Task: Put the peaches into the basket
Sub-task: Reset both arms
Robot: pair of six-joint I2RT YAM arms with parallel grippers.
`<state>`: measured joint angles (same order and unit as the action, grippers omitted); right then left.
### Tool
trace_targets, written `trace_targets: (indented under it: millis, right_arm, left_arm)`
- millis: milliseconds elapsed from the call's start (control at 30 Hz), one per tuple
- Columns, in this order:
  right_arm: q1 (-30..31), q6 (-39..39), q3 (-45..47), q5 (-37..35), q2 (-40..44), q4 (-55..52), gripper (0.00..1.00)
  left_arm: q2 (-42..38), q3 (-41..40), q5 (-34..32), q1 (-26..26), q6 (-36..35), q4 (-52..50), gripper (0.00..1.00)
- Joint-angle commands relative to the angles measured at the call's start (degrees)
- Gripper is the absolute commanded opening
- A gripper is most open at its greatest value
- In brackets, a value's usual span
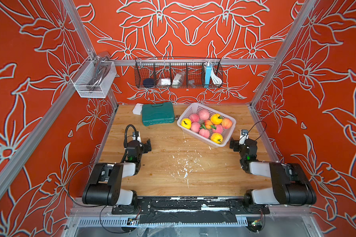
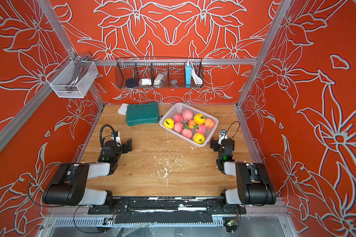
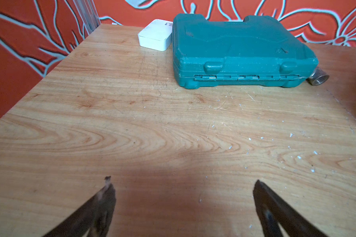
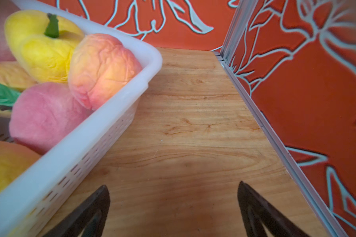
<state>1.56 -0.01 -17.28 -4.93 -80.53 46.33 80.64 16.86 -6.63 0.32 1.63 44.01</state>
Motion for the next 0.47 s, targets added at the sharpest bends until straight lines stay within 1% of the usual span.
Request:
trace_targets:
  millis: [0, 433]
  right_arm:
    - [0.29, -1.57, -1.69, 3.49, -0.32, -1.82, 0.99]
    - [0.22, -1.70, -1.73, 3.30, -0.35, -1.77, 0.99]
  left_arm:
    - [0.16, 0.80, 0.66, 0.03, -0.67, 0.55, 0.99]
    - [0.06, 0.80, 0.66, 0.03, -0.66, 0.55, 0.99]
